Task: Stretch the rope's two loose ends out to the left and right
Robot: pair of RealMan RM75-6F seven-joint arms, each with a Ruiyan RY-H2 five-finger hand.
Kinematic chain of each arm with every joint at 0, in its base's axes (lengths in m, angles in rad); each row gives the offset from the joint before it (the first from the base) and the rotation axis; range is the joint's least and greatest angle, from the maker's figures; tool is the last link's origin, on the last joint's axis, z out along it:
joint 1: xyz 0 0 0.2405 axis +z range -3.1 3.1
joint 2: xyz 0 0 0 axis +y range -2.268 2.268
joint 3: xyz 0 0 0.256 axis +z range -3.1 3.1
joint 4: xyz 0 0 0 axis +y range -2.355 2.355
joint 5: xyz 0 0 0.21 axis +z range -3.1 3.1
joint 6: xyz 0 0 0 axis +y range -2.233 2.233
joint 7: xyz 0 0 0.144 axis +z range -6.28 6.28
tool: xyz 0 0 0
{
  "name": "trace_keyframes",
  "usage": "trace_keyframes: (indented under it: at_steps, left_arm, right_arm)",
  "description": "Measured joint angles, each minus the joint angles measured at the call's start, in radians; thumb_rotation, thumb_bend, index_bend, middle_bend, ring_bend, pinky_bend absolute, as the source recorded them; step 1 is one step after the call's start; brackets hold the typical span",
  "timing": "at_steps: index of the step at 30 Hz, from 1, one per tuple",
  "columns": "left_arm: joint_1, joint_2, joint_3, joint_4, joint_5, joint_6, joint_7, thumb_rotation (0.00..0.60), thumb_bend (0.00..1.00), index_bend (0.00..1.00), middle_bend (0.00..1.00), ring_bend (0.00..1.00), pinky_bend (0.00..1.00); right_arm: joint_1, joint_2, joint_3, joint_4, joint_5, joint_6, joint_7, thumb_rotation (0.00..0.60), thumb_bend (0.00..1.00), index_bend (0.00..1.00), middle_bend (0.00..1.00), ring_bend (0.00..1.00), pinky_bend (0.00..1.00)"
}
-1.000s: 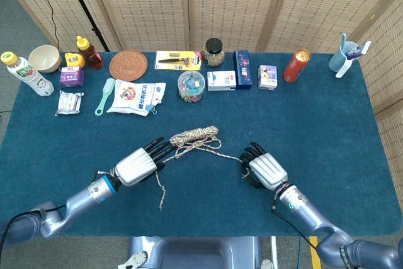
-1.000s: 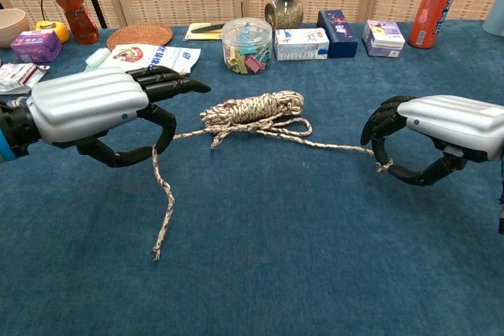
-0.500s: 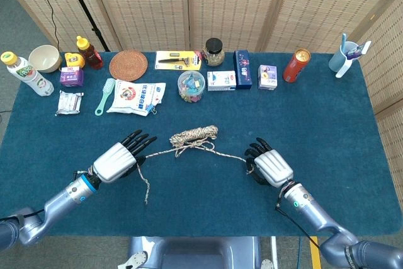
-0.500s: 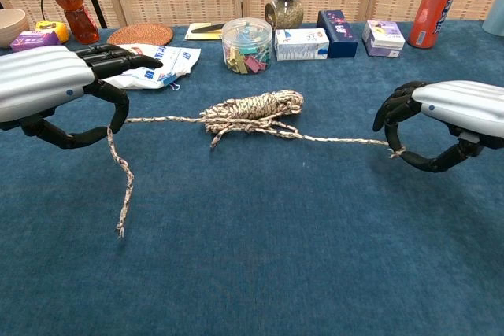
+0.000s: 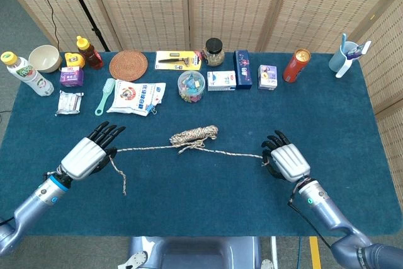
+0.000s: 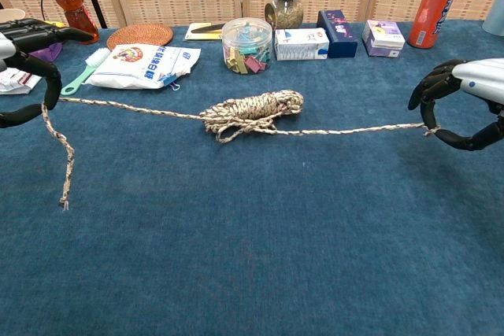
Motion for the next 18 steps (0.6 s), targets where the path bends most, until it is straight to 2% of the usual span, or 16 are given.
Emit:
trace_keyframes:
  at_steps: [18]
  left_arm:
    - [0.108,0.072,-0.034,0.047,-0.070,0.047,-0.045,0.600,0.46,0.65,0.00,0.00,0.00]
  right_arm:
    - [-0.066,0.066,0.017,0.037,0.051,0.047,0.030,0.600,0.54,0.64,0.28,0.15,0.00]
